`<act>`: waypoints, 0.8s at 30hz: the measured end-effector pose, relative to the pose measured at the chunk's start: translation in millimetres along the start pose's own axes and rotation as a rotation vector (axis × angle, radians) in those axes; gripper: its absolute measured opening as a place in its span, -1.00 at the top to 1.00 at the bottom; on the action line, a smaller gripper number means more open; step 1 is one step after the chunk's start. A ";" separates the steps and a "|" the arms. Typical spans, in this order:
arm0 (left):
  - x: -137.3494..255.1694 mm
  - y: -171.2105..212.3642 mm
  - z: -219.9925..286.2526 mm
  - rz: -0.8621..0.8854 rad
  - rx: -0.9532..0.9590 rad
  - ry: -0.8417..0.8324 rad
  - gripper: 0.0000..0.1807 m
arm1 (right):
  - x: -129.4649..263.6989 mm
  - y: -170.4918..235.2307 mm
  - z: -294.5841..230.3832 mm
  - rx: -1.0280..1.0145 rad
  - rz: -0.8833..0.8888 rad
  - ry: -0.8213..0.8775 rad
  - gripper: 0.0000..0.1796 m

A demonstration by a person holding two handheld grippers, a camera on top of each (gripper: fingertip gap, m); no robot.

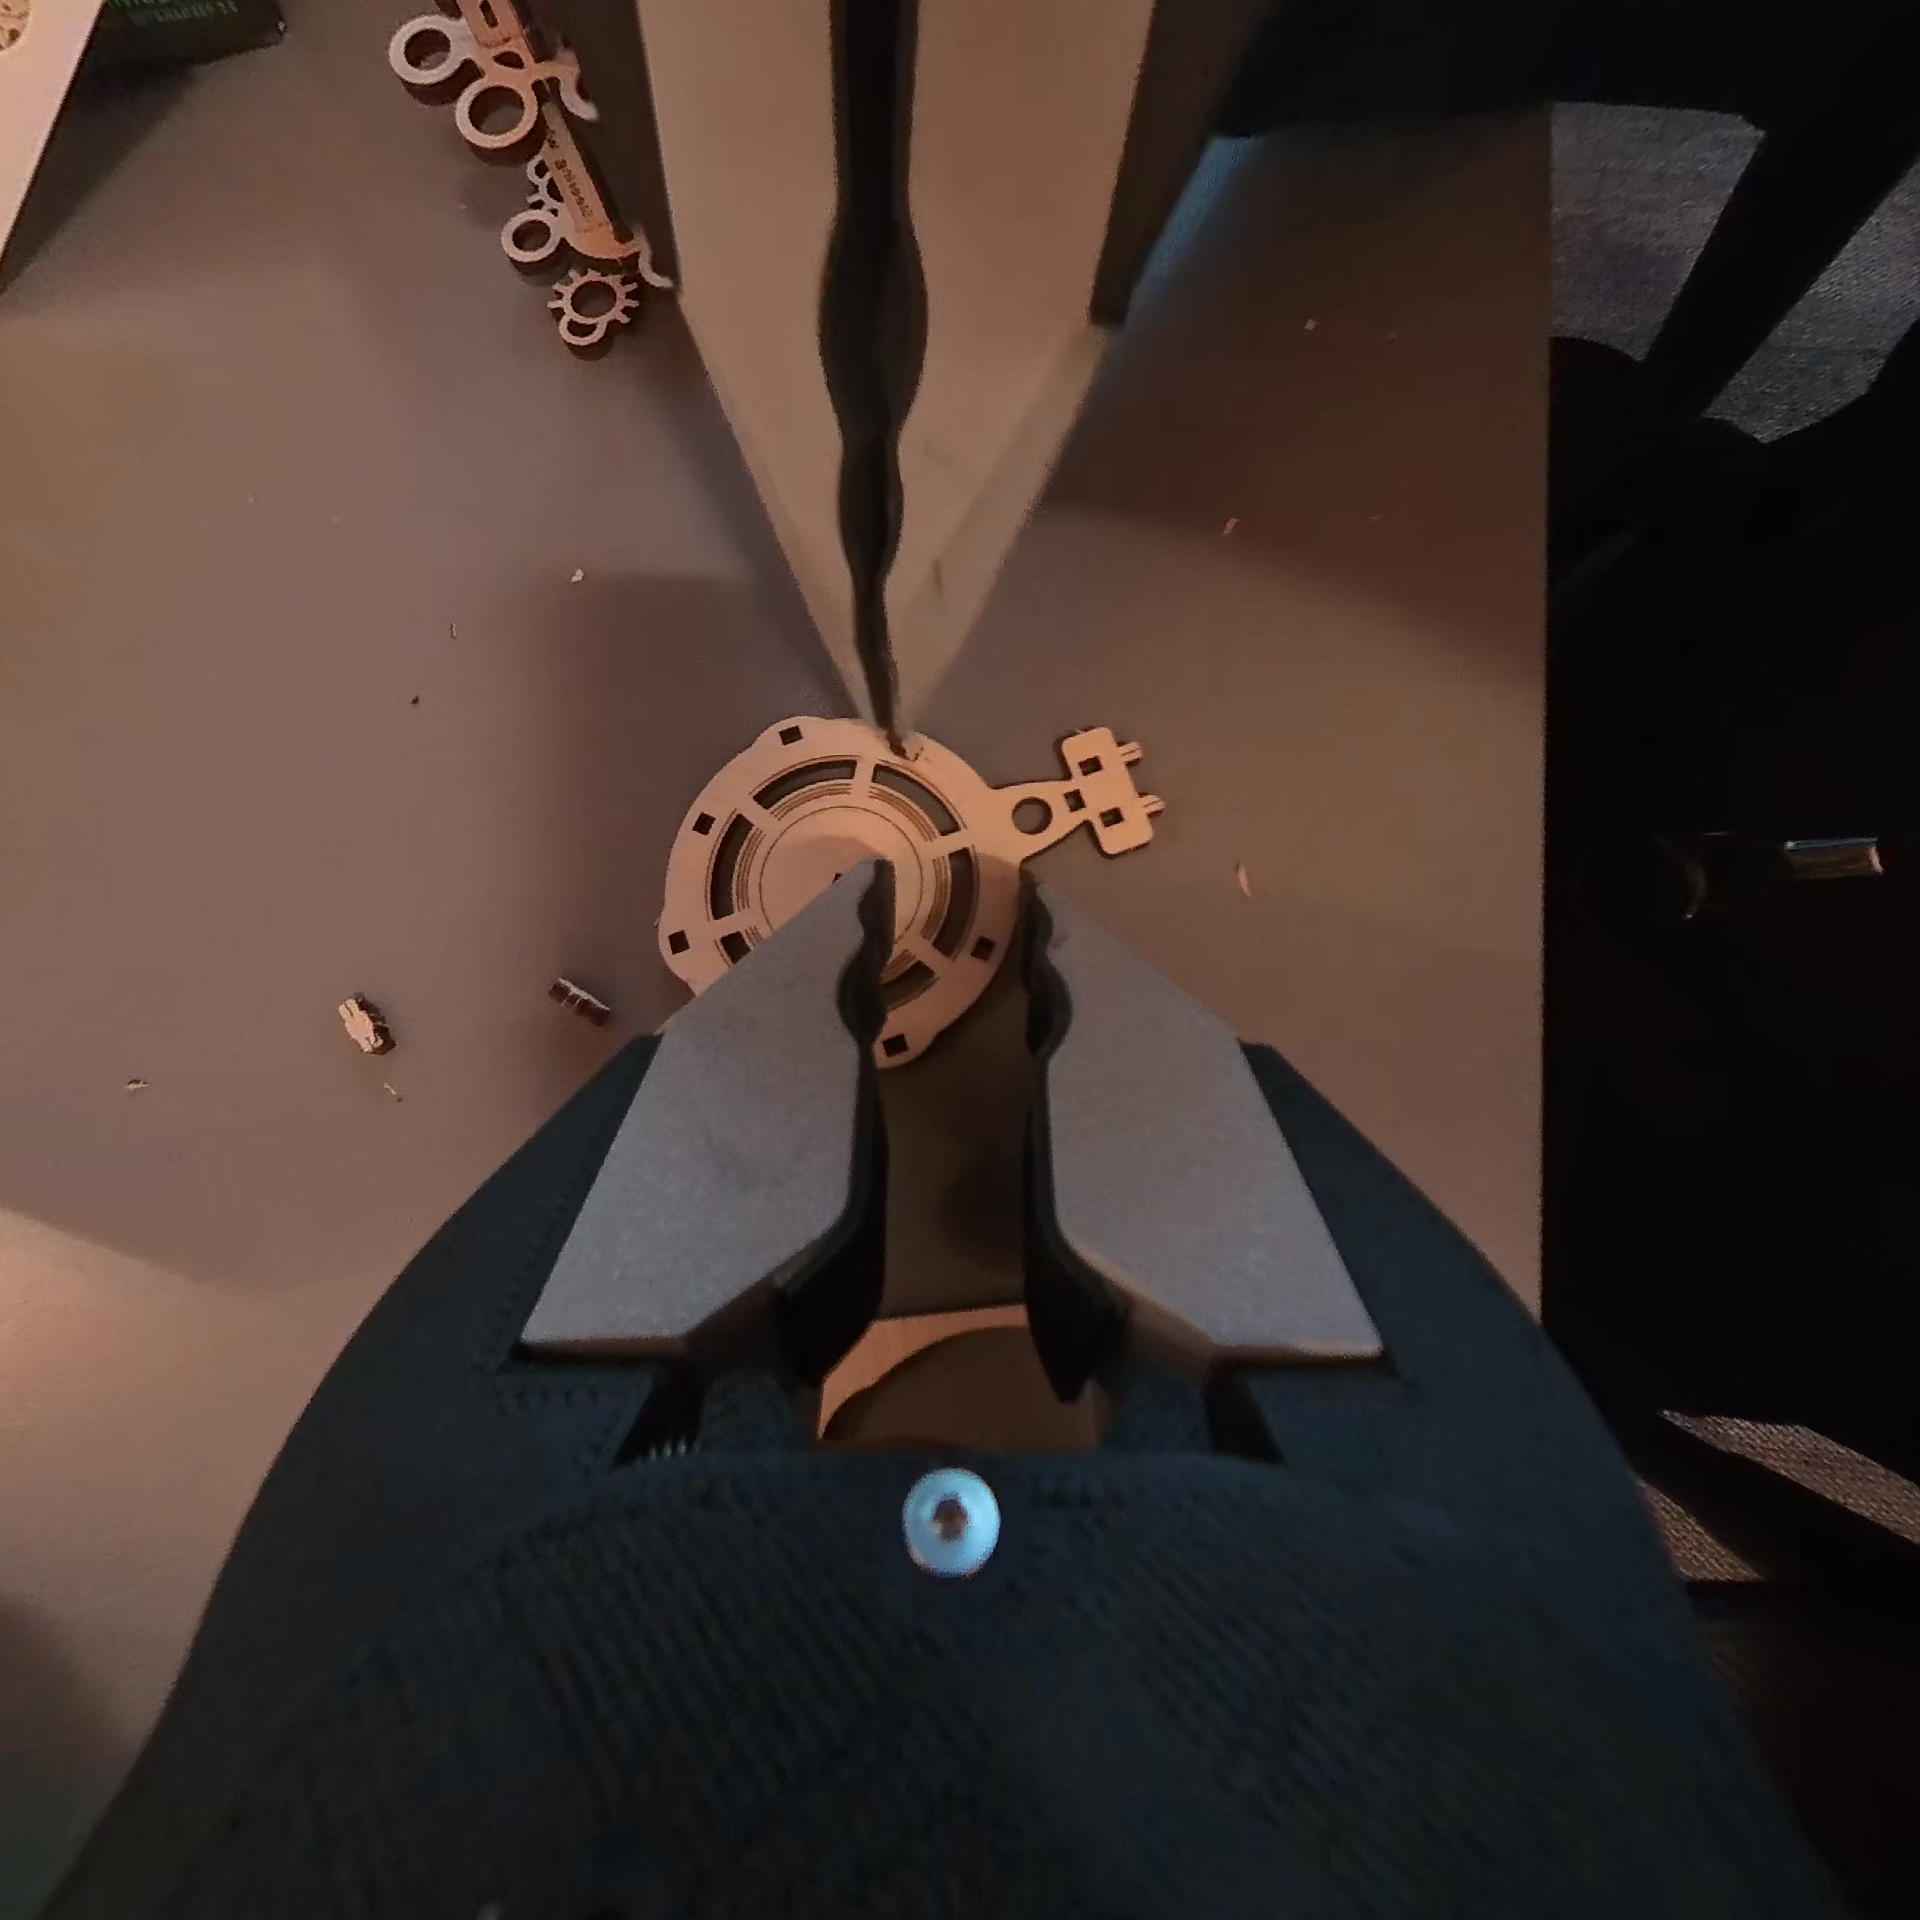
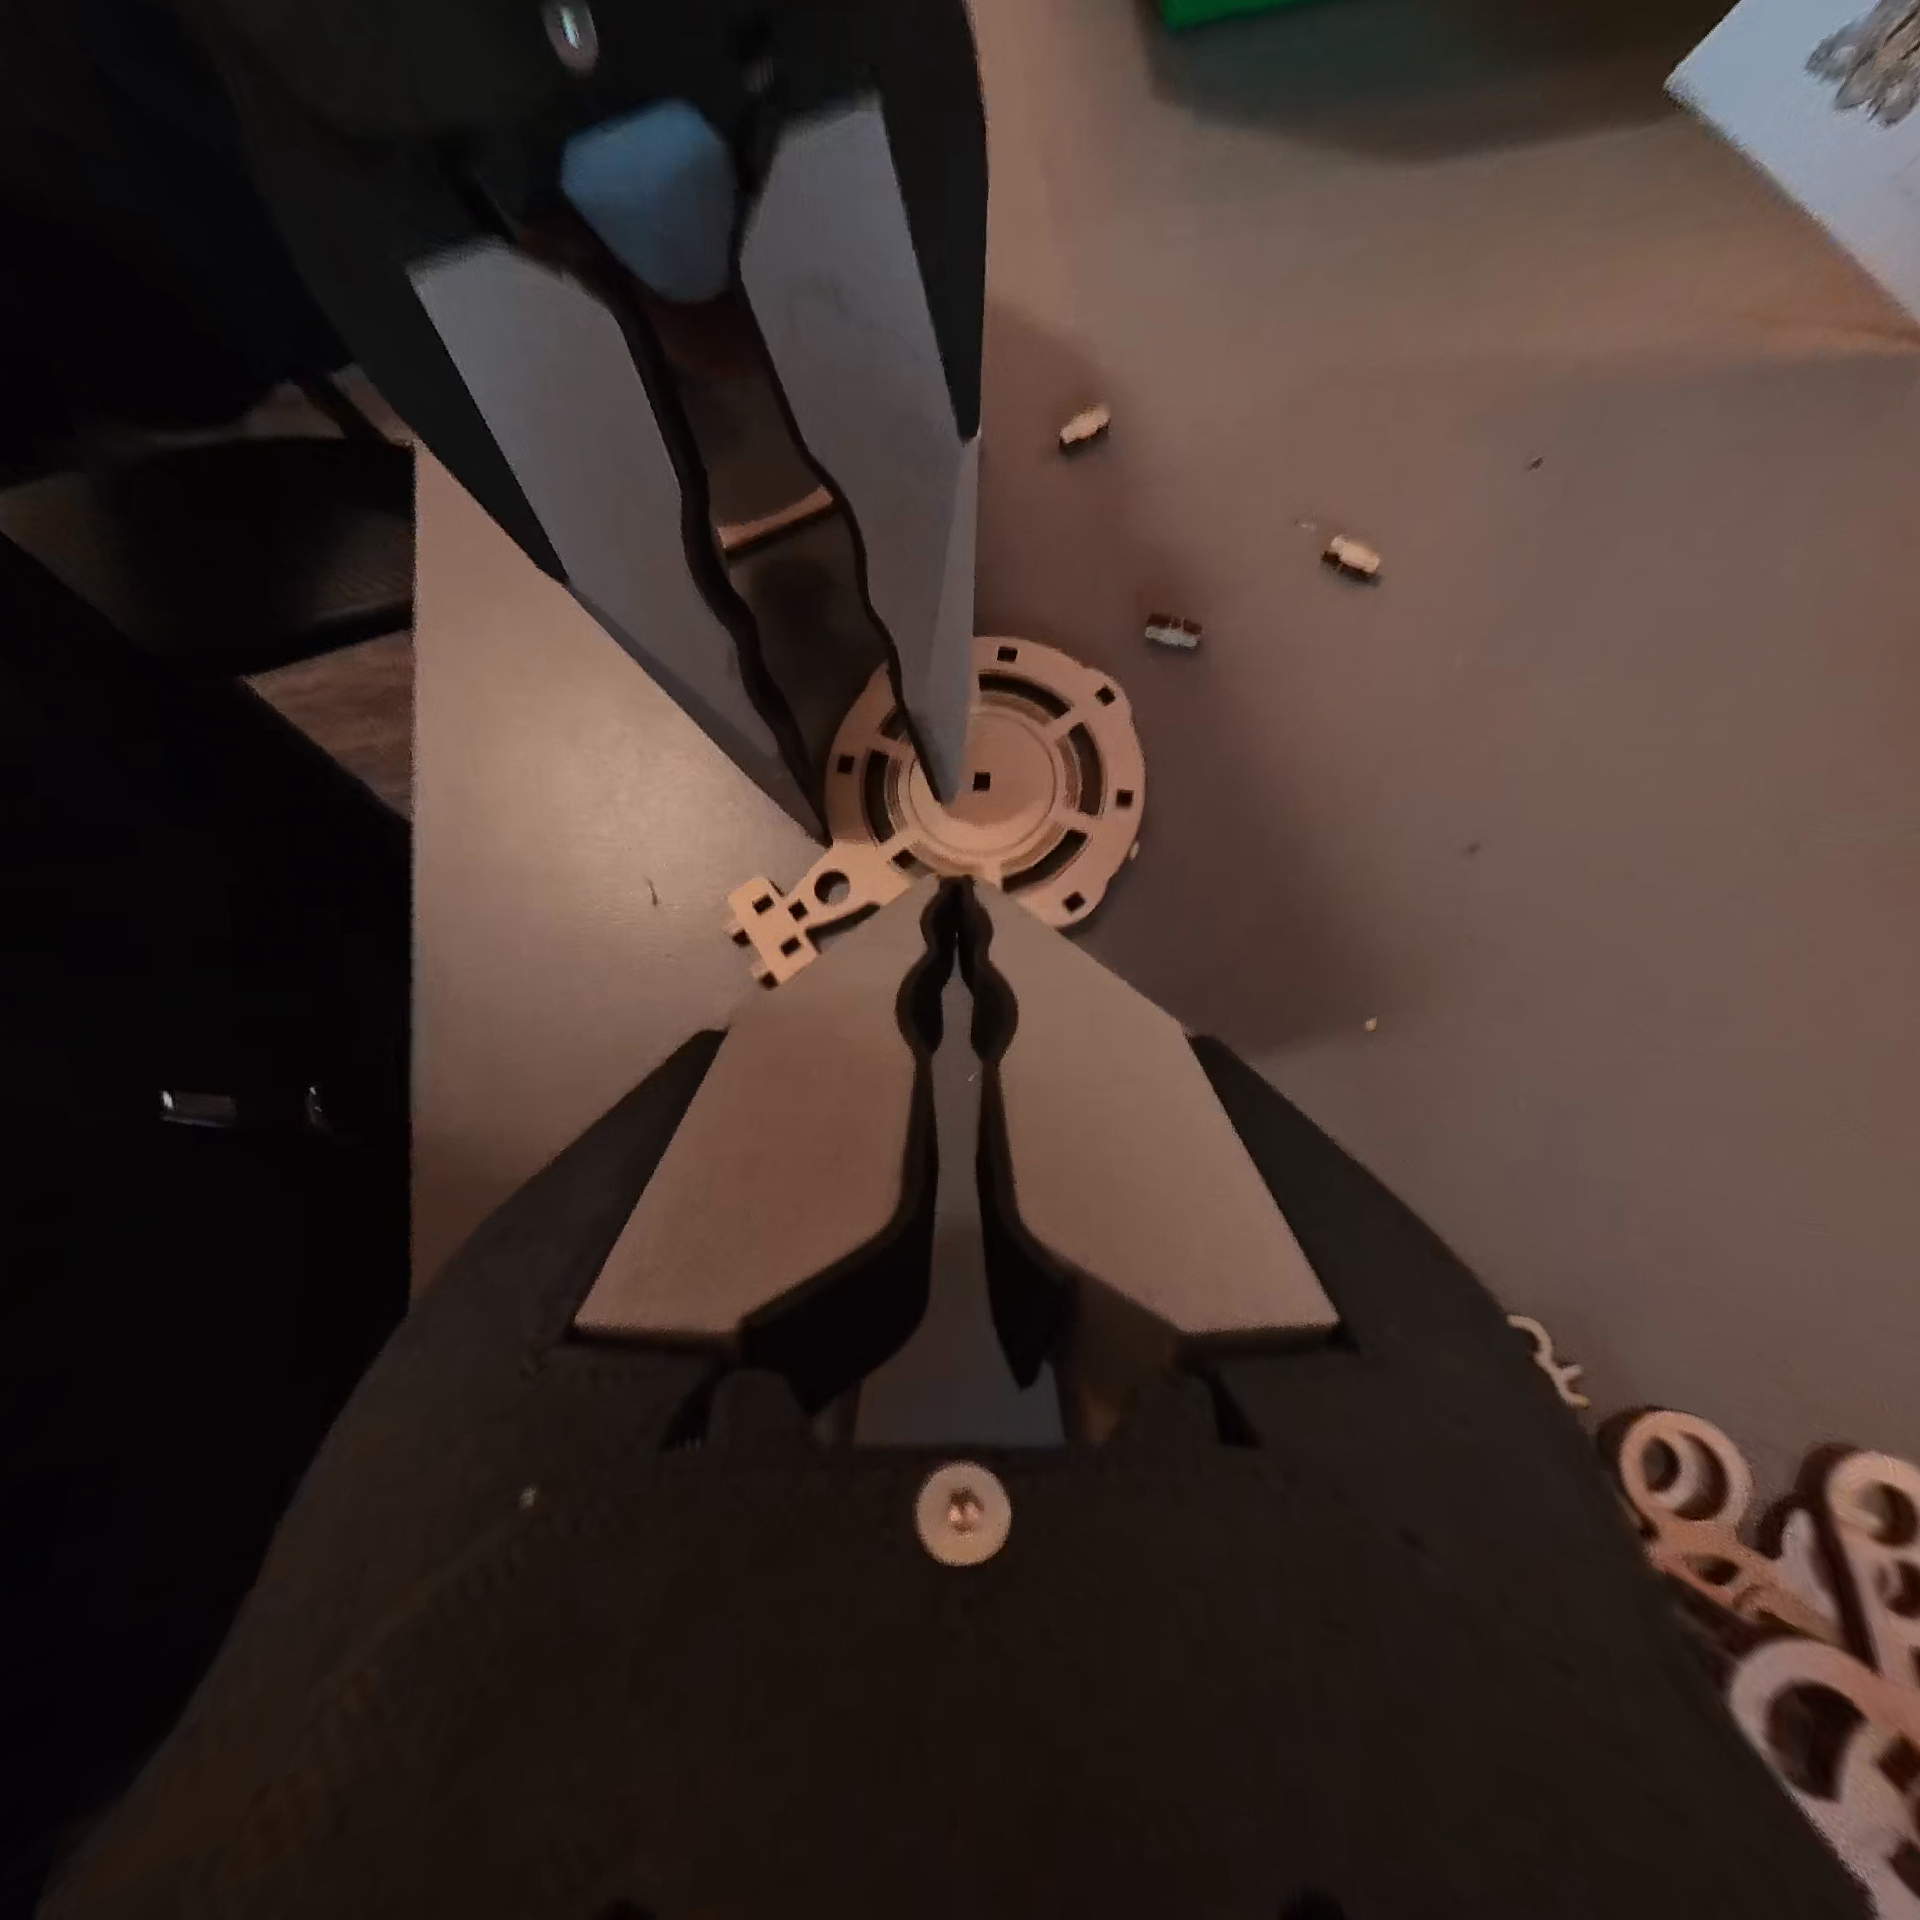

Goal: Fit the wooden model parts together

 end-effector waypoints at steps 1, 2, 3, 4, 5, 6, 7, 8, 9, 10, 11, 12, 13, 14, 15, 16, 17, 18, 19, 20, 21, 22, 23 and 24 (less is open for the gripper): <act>0.0 0.0 0.1 0.000 0.000 0.001 0.76 | 0.2 0.9 -0.6 0.008 -0.006 0.005 1.00; 0.0 0.0 0.1 0.002 0.001 0.001 0.76 | 1.2 2.1 0.5 0.016 -0.022 0.021 1.00; 0.0 0.1 0.1 0.003 0.001 0.001 0.76 | 2.6 1.9 2.5 0.027 -0.023 0.046 1.00; 0.0 0.1 0.1 0.004 0.001 0.001 0.77 | 4.6 -1.2 2.6 0.031 0.002 0.051 1.00; -0.1 0.1 0.1 0.004 0.002 0.001 0.77 | 6.5 -5.1 1.4 0.022 0.026 0.039 1.00; 0.0 0.1 0.2 0.005 0.002 0.002 0.77 | 7.2 -7.8 0.5 0.017 0.038 0.029 1.00; 0.0 0.1 0.1 0.004 0.002 0.003 0.77 | 6.1 -8.2 -0.1 0.022 0.032 0.029 1.00; 0.0 0.1 0.1 0.004 0.002 0.003 0.77 | 3.4 -6.0 -0.5 0.034 0.005 0.034 1.00; 0.0 0.0 0.2 0.003 0.002 0.003 0.77 | 0.1 -2.5 -1.2 0.044 -0.028 0.040 1.00; -0.1 0.1 0.2 0.002 0.003 0.003 0.77 | -1.2 -0.4 -1.6 0.050 -0.046 0.045 1.00; -0.3 0.0 0.3 0.004 0.003 0.005 0.77 | -0.1 0.0 -1.8 0.052 -0.054 0.047 1.00; -0.4 -0.2 0.4 0.007 0.004 0.006 0.77 | 1.1 -0.6 -1.6 0.056 -0.058 0.054 1.00; -0.4 -0.1 0.4 0.007 0.003 0.005 0.77 | 2.5 -3.3 -1.5 0.061 -0.040 0.064 1.00; -0.4 -0.2 0.4 0.007 0.003 0.005 0.77 | 4.7 -7.6 -1.9 0.059 -0.010 0.069 1.00; -0.4 -0.1 0.5 0.006 0.003 0.005 0.77 | 7.1 -11.2 -2.3 0.051 0.010 0.065 1.00; -0.5 -0.2 0.5 0.006 0.003 0.005 0.77 | 8.7 -13.3 -2.5 0.047 0.018 0.061 1.00; -0.4 -0.1 0.6 0.006 0.002 0.005 0.78 | 9.3 -13.8 -2.5 0.050 0.015 0.061 1.00; -0.6 -0.1 0.9 0.007 0.002 0.007 0.78 | 8.5 -12.3 -2.7 0.055 0.001 0.061 1.00; -0.6 -0.1 1.1 0.008 0.002 0.007 0.79 | 6.6 -9.4 -3.7 0.060 -0.024 0.054 1.00; -0.6 -0.1 1.2 0.008 0.003 0.007 0.79 | 4.0 -5.8 -5.0 0.065 -0.049 0.048 1.00; -0.6 -0.1 1.2 0.008 0.002 0.006 0.79 | 2.1 -3.8 -6.2 0.067 -0.059 0.044 1.00; -0.6 -0.1 1.3 0.008 0.002 0.006 0.79 | 2.2 -3.5 -6.2 0.063 -0.061 0.042 1.00; -0.7 -0.1 1.3 0.009 0.002 0.006 0.79 | 3.1 -3.5 -4.9 0.061 -0.066 0.050 1.00; -0.7 -0.1 1.3 0.010 0.003 0.006 0.79 | 4.6 -5.0 -3.3 0.062 -0.056 0.061 1.00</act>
Point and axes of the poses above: each gripper's, where its closed fingertips meet, x back along the fingers, y out of its underside, z = x × y across the jaws, the point moved 5 cm from there along x, back along the fingers, and after that the axes turned 11 degrees about y, right-handed, at the moved point
